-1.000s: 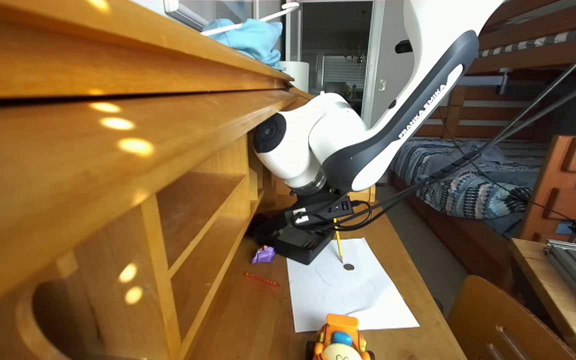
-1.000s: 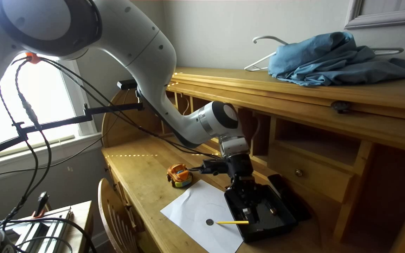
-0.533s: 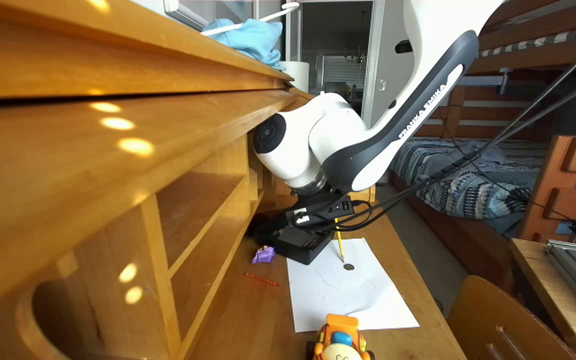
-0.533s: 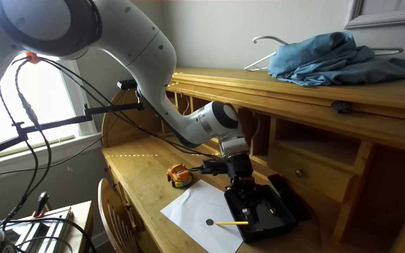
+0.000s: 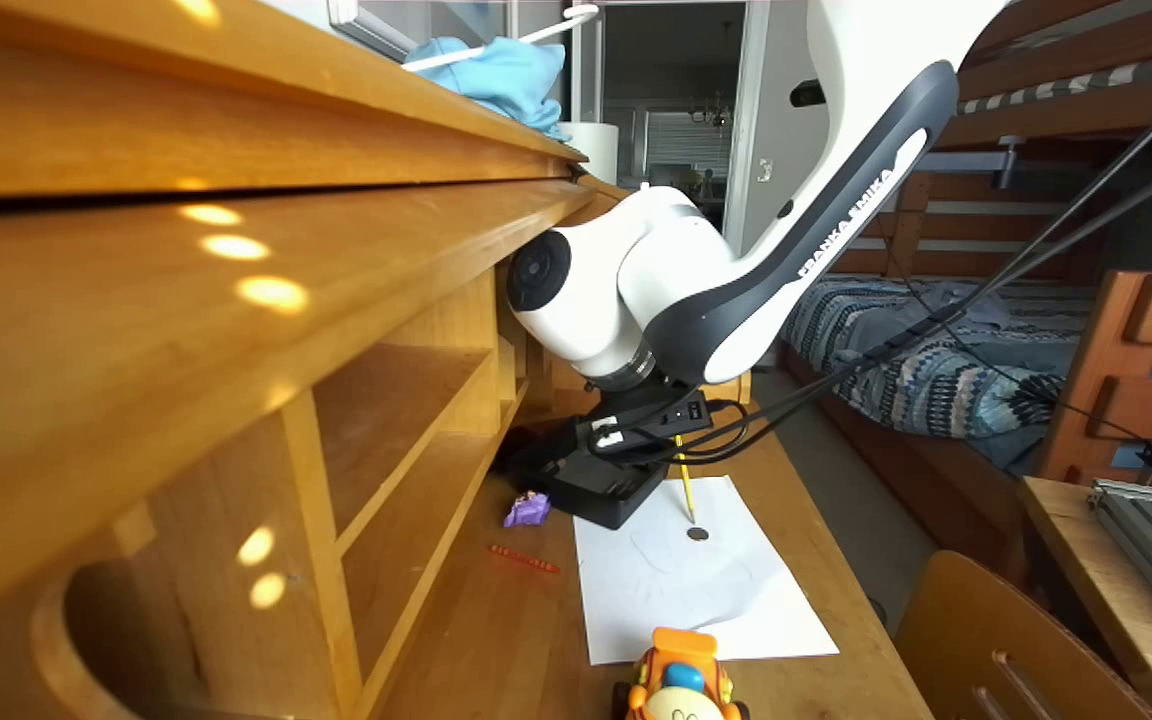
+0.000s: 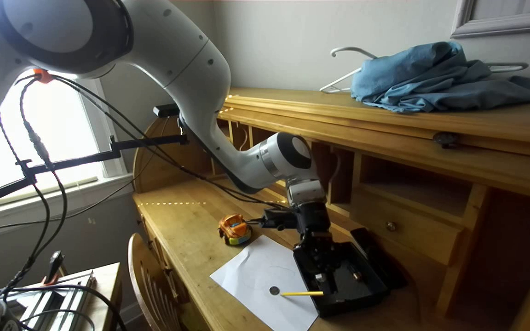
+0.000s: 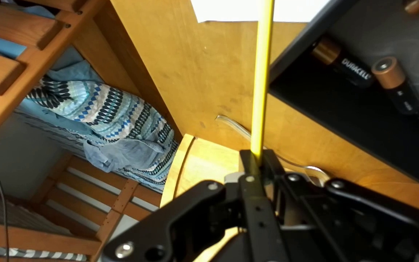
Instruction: Use the pencil to draw around the coin
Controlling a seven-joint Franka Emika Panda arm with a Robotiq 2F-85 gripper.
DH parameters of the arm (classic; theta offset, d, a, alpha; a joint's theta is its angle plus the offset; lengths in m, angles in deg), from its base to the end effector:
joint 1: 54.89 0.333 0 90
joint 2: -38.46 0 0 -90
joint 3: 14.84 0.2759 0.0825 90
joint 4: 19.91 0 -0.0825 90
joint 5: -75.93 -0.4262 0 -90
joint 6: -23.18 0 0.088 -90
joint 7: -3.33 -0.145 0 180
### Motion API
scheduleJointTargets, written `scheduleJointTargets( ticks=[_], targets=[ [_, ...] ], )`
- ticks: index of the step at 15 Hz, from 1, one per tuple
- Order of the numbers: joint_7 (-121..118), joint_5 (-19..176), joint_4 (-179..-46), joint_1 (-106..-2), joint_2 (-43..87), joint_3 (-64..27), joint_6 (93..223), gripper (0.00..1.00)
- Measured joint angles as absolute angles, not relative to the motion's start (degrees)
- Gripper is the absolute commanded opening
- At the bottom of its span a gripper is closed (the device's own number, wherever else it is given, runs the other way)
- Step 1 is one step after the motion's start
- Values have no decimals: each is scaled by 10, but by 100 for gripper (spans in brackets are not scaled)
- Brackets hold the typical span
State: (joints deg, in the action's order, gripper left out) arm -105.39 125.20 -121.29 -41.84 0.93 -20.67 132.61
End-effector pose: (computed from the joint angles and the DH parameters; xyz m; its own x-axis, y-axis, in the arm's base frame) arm 0.6173 -0.0059 0.0966 0.3810 -0.6078 0.6967 -0.9153 -0.1416 0.3770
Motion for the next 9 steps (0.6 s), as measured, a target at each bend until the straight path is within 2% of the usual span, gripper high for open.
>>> scheduleJointTargets(
  ticks=[9],
  targets=[
    [-1053,1265,-1215,-418,9,-206,1325,2]
  ],
)
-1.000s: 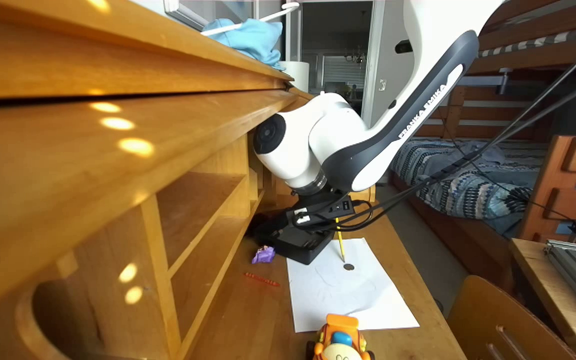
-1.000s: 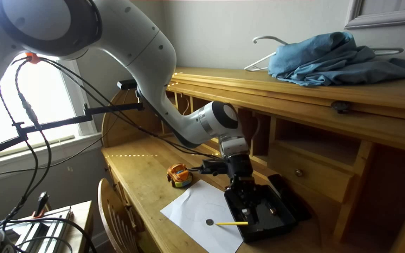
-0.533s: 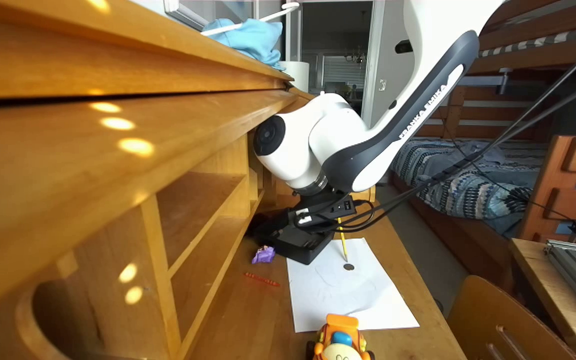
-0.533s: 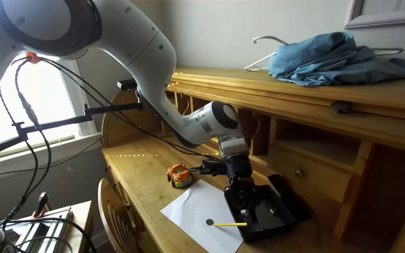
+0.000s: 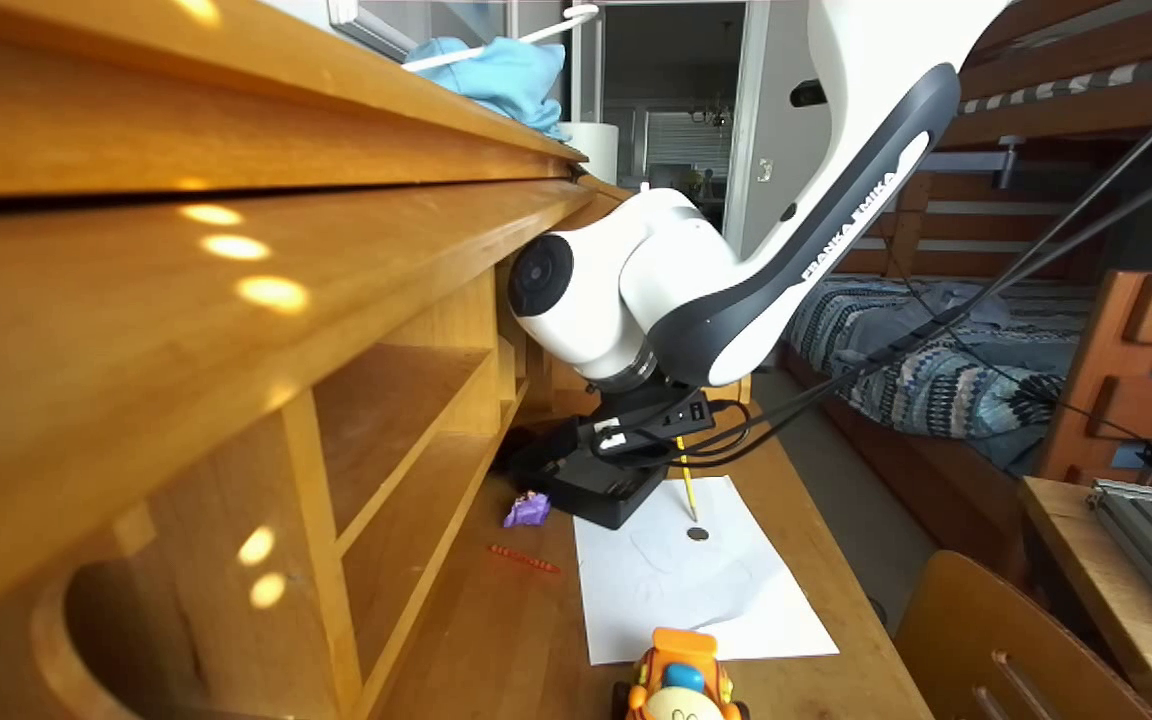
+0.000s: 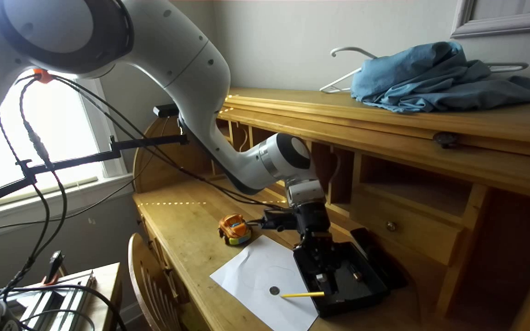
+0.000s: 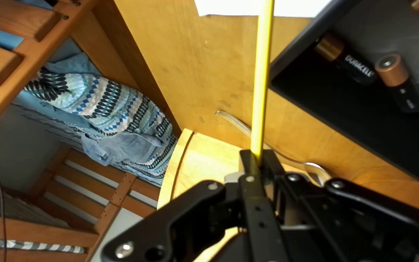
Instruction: Use the pencil to draw around the coin
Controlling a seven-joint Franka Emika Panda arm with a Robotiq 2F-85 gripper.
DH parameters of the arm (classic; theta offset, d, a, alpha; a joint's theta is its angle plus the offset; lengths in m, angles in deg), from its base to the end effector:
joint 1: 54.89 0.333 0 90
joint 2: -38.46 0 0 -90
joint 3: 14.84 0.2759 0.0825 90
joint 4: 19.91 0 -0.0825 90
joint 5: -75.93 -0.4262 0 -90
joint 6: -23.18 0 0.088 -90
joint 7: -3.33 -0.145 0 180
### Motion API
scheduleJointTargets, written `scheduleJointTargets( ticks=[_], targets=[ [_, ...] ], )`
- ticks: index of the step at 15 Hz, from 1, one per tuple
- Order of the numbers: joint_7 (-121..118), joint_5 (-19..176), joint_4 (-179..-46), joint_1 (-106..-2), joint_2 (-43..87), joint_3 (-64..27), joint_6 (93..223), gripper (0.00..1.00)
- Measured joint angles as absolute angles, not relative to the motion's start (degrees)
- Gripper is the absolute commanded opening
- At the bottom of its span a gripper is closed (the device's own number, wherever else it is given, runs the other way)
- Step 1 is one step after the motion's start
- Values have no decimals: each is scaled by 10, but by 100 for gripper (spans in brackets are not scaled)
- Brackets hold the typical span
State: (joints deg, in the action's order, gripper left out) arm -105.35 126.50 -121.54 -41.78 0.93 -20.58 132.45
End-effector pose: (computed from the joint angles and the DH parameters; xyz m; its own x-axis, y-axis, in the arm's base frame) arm 0.6168 -0.0062 0.0962 0.3955 -0.5893 0.7045 -0.9107 -0.1518 0.3843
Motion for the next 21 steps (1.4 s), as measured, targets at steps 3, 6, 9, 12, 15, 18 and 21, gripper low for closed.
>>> scheduleJointTargets(
  ticks=[3,6,9,12,15,18,21],
  targets=[
    [-1053,1269,-1216,-418,9,-205,1322,2],
    [-1053,1269,-1216,-418,9,-204,1321,41],
    [-1053,1269,-1216,-418,9,-203,1321,63],
    [-1053,1269,-1216,-418,9,-203,1321,84],
    [-1054,1269,-1216,-420,10,-203,1321,100],
    [-1062,1268,-1216,-423,15,-203,1321,100],
    [-1087,1266,-1218,-428,17,-199,1327,100]
  ],
)
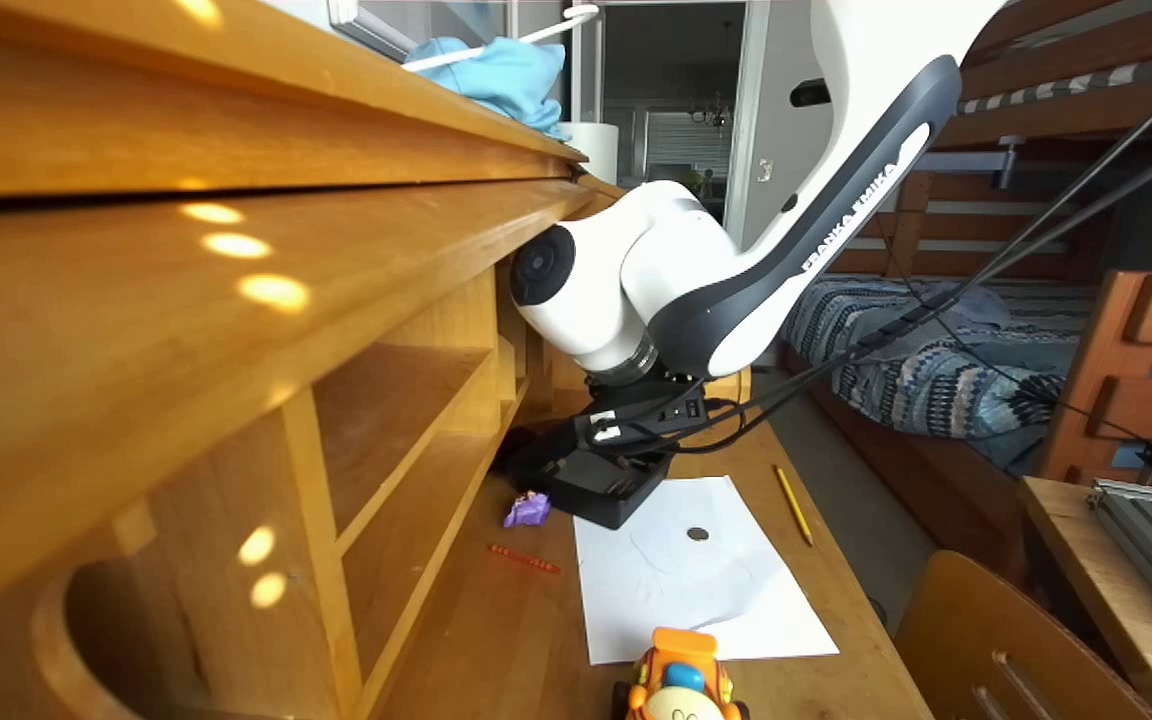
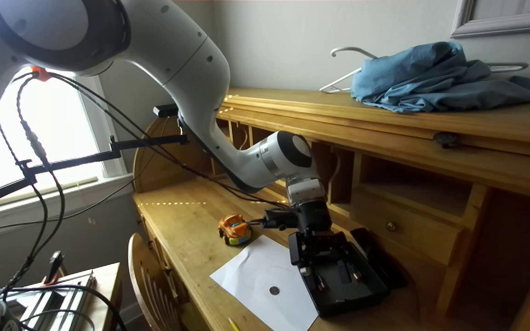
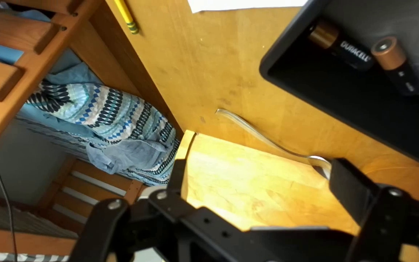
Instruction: Use the pencil to draw around the coin
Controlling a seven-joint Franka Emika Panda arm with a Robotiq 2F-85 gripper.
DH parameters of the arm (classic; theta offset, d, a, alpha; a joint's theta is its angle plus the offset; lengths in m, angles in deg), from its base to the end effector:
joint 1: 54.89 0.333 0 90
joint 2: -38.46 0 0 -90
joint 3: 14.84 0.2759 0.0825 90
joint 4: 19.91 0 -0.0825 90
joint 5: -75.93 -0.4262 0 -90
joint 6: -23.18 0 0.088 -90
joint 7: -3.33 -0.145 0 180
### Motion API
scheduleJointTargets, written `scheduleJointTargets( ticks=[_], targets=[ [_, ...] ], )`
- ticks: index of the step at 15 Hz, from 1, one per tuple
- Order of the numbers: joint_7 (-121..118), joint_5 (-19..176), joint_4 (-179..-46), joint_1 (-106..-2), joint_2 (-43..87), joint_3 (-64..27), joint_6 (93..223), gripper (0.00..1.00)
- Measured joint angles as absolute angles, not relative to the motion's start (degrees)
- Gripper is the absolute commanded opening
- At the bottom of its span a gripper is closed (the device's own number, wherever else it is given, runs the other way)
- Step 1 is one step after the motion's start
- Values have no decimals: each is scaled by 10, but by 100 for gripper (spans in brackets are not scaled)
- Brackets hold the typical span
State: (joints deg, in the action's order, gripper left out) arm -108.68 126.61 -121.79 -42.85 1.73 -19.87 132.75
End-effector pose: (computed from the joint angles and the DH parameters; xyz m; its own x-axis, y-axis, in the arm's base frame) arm 0.6185 -0.0091 0.1019 0.3315 -0.6074 0.7220 -0.9362 -0.1169 0.3315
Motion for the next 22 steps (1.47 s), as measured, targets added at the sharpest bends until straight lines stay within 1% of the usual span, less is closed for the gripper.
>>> scheduleJointTargets(
  ticks=[5,10,18,22],
  targets=[
    [-1149,1235,-1224,-440,18,-183,1341,100],
    [-1109,1214,-1246,-443,31,-172,1340,100],
    [-1037,1174,-1325,-442,108,-152,1265,100],
    [-1047,1158,-1347,-443,141,-149,1262,100]
  ],
)
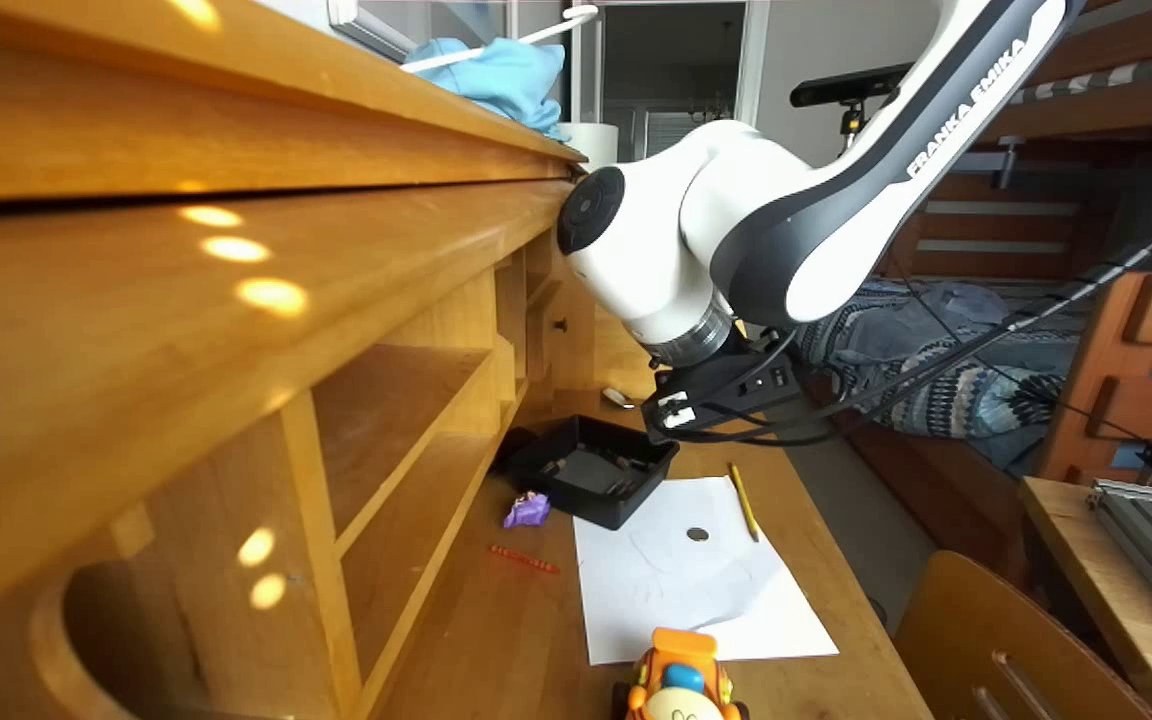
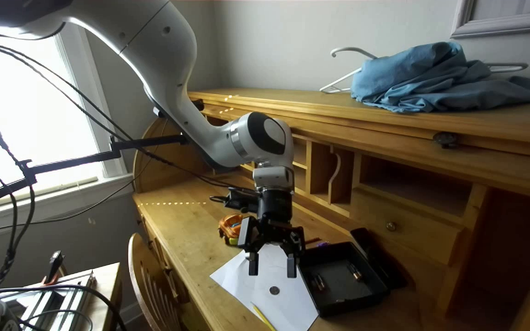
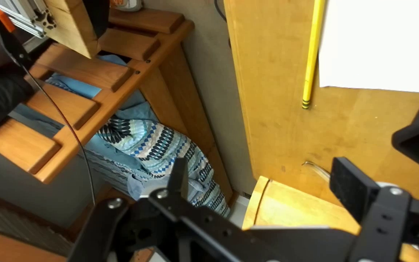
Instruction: Use the pencil to draw around the coin
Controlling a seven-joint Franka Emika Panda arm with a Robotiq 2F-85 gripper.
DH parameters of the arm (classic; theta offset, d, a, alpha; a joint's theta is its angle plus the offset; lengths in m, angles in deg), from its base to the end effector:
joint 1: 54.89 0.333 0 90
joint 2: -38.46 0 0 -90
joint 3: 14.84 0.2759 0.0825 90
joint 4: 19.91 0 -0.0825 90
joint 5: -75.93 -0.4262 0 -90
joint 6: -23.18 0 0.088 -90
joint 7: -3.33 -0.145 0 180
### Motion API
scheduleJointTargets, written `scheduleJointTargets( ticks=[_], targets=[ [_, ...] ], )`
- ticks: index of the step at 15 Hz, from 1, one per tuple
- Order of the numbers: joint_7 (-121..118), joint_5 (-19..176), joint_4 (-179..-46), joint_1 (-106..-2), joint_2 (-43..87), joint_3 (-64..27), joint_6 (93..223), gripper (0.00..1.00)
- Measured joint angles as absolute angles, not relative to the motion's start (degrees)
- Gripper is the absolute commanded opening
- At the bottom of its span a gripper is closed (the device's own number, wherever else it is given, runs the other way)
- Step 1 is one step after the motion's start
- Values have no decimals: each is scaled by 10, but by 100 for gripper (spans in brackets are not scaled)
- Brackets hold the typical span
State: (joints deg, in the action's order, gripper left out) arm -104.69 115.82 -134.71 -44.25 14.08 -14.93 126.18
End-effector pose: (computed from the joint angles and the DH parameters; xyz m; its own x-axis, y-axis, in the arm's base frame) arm 0.5421 0.0217 0.1312 0.3621 -0.7197 0.5924 -0.8835 -0.0625 0.4642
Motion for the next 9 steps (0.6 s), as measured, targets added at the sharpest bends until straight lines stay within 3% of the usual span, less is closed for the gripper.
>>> scheduleJointTargets(
  ticks=[9],
  targets=[
    [-1149,1141,-1408,-442,241,-136,1409,100]
  ],
)
